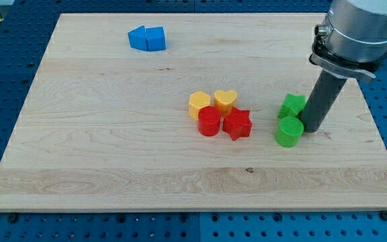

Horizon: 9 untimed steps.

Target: Separate the green star from the green circle

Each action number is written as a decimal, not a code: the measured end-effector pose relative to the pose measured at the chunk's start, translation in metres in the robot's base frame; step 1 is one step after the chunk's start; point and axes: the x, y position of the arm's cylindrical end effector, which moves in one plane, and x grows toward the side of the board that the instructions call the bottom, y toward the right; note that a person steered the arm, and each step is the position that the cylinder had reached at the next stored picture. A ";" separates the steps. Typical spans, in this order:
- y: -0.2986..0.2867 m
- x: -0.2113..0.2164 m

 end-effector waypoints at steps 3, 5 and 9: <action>-0.012 -0.012; -0.016 -0.016; -0.020 -0.042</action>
